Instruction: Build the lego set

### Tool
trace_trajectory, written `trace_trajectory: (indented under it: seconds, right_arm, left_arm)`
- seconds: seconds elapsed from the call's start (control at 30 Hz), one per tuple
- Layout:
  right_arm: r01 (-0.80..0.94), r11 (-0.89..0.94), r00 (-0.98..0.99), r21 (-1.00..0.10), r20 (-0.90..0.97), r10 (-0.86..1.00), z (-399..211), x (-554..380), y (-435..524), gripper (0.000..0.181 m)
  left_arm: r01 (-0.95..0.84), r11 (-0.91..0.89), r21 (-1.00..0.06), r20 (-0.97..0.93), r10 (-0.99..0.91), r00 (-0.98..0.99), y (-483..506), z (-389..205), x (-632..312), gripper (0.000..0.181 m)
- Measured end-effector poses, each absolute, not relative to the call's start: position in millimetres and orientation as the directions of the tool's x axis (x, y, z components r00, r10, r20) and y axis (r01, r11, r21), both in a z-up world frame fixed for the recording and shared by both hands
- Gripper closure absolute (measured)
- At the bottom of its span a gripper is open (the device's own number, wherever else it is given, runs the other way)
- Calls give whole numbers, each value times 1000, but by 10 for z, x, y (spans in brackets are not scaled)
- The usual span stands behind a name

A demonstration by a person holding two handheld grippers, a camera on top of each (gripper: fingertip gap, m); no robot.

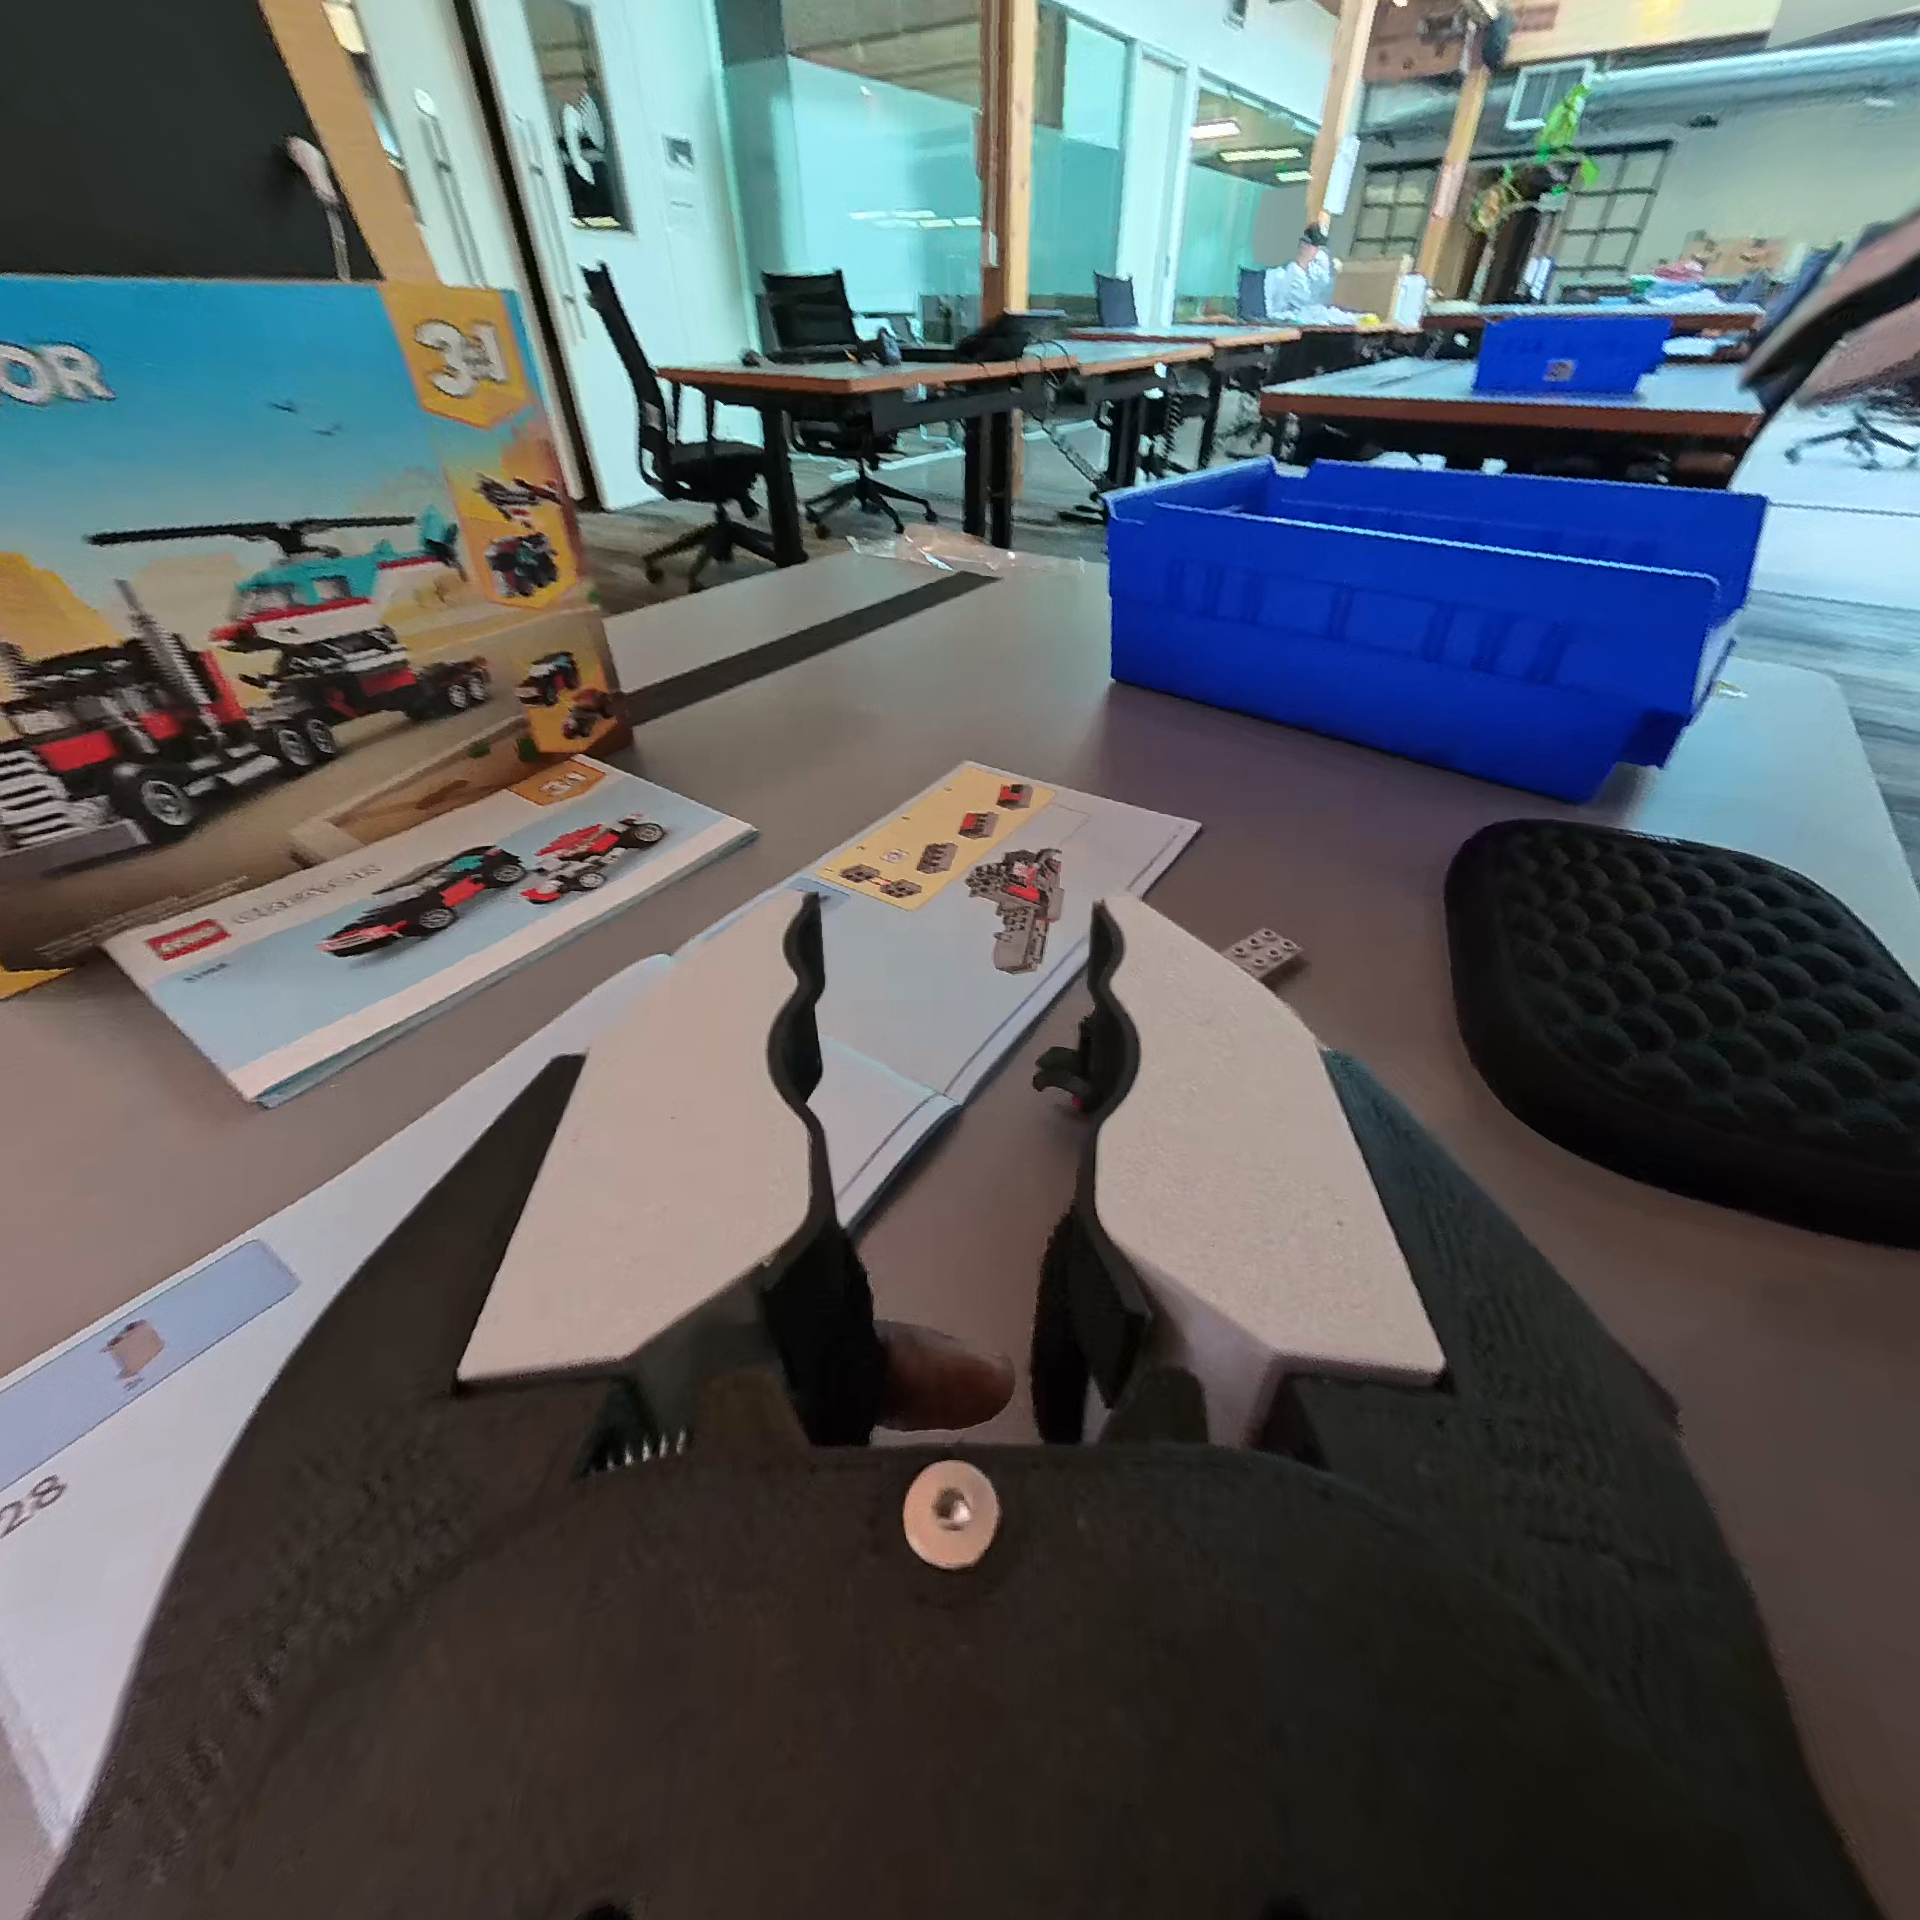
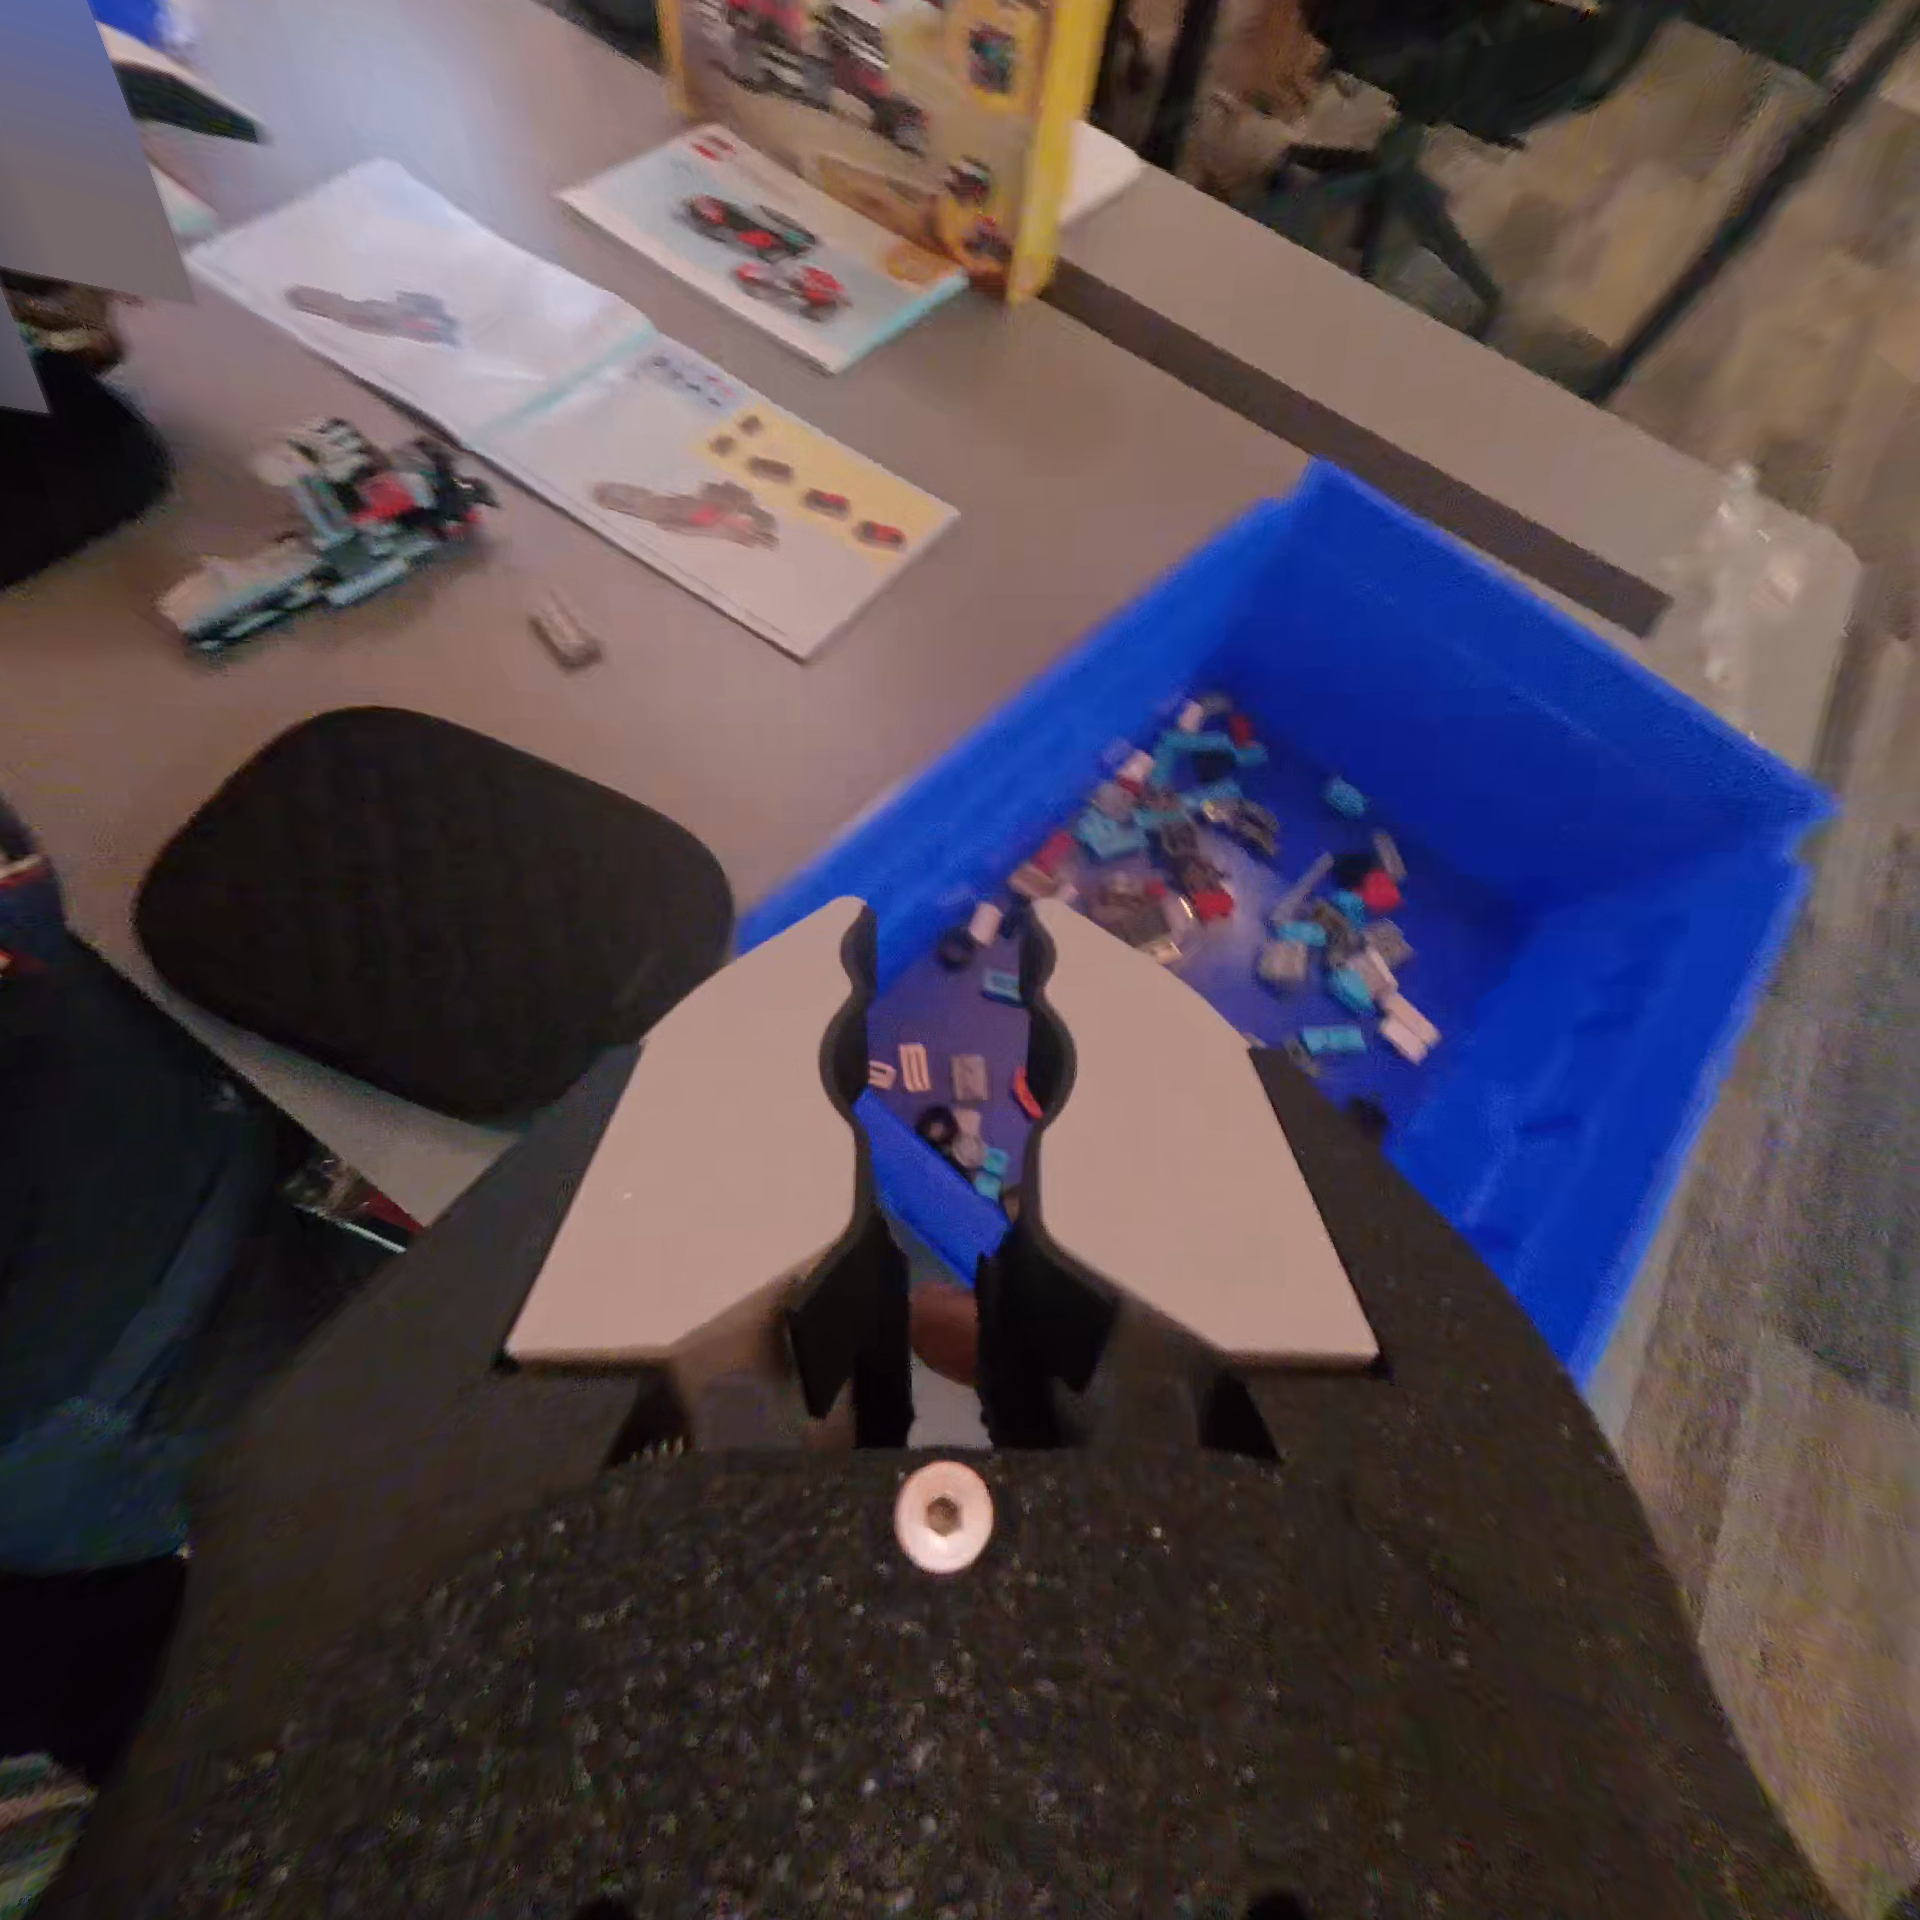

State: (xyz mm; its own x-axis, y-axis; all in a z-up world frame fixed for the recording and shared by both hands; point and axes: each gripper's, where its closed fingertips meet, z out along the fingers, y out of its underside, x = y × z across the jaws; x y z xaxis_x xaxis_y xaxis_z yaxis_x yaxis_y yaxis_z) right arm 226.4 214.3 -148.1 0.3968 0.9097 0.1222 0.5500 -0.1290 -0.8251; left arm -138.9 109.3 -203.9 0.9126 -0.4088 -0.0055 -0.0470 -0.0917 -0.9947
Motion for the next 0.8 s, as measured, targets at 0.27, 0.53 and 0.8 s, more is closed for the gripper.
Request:
trace_trajectory:
  seconds: [0.27, 0.53, 0.8]
  right_arm:
    - [706, -287, 412, -648, 45, 910, -2350, 2628, 2358, 155]
    - [718, -326, 370, -615, -60, 927, -2483, 2640, 2102, 164]
    - [738, -412, 541, -534, 104, 835, -2534, 2520, 3016, 168]
  left_arm:
    - [-10, -2, -1000, -9, -324, 946, 1051, -1934, -1519, 134]
    - [39, -26, -999, 45, -331, 942, 1069, -1940, -1555, 134]
    - [-66, -67, -996, -36, -378, 925, 1086, -2037, -1409, 134]
